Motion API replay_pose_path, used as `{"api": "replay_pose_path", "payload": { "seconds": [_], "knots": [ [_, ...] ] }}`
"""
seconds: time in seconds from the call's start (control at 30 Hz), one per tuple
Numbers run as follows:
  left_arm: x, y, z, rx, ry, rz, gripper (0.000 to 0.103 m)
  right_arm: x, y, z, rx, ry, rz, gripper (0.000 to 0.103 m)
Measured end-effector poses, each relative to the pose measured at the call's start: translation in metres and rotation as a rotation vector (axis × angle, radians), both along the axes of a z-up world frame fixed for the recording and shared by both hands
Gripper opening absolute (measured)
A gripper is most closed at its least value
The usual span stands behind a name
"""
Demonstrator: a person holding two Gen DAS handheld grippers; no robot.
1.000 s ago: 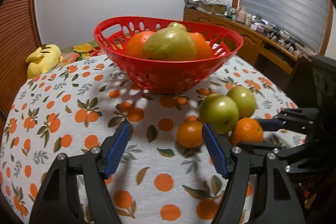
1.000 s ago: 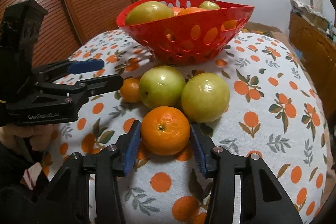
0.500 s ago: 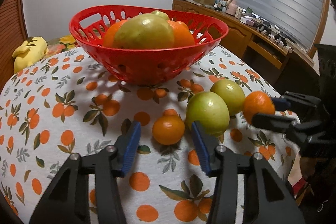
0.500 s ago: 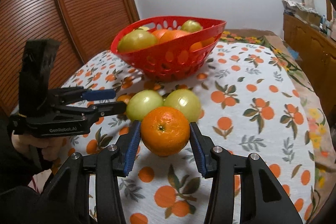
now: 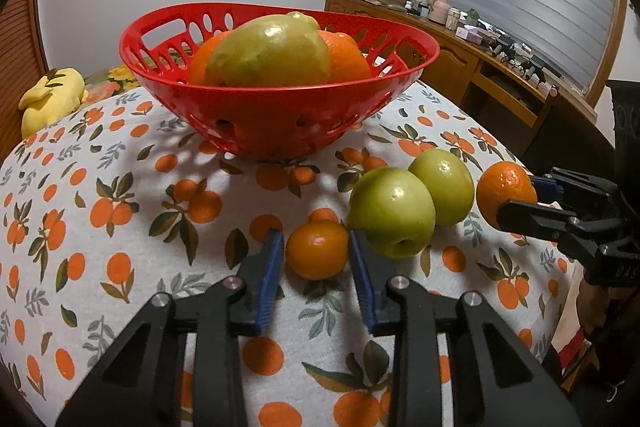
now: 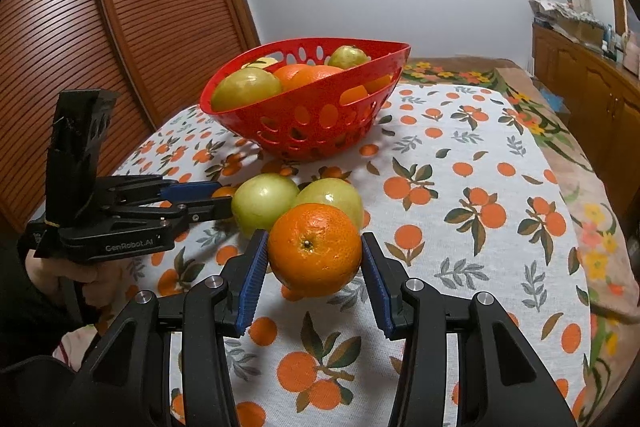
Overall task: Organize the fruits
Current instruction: 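Grasp a large orange with the right tool while the left tool grasps a small tangerine, then lift the orange and tangerine and carry both over the red basket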
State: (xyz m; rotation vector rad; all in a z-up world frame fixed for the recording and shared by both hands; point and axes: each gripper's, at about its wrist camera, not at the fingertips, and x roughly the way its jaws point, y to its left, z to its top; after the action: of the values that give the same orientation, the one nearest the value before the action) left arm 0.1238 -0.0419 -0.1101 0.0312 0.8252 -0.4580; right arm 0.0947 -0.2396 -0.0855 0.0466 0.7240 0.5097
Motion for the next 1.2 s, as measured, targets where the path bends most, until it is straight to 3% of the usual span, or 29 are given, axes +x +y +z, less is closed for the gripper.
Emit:
{"api": "replay_pose_path", "payload": {
  "seconds": [0.37, 0.67, 0.9, 1.2],
  "knots": [
    [0.000, -0.003, -0.004, -0.012, 0.021, -0.016, 0.030, -0.001, 0.001, 0.000, -0.002, -0.003, 0.000, 0.047],
    [-0.003, 0.018, 0.000, -0.026, 0.009, 0.037, 0.029, 0.000, 0.001, 0.001, -0.002, -0.007, 0.002, 0.047],
    [-0.011, 0.033, 0.018, -0.050, -0.028, 0.066, 0.029, 0.002, 0.000, 0.010, -0.008, -0.025, 0.004, 0.046],
    [-0.019, 0.046, 0.064, -0.078, -0.127, 0.080, 0.029, 0.005, -0.003, 0.039, -0.015, -0.087, 0.009, 0.046]
  ]
}}
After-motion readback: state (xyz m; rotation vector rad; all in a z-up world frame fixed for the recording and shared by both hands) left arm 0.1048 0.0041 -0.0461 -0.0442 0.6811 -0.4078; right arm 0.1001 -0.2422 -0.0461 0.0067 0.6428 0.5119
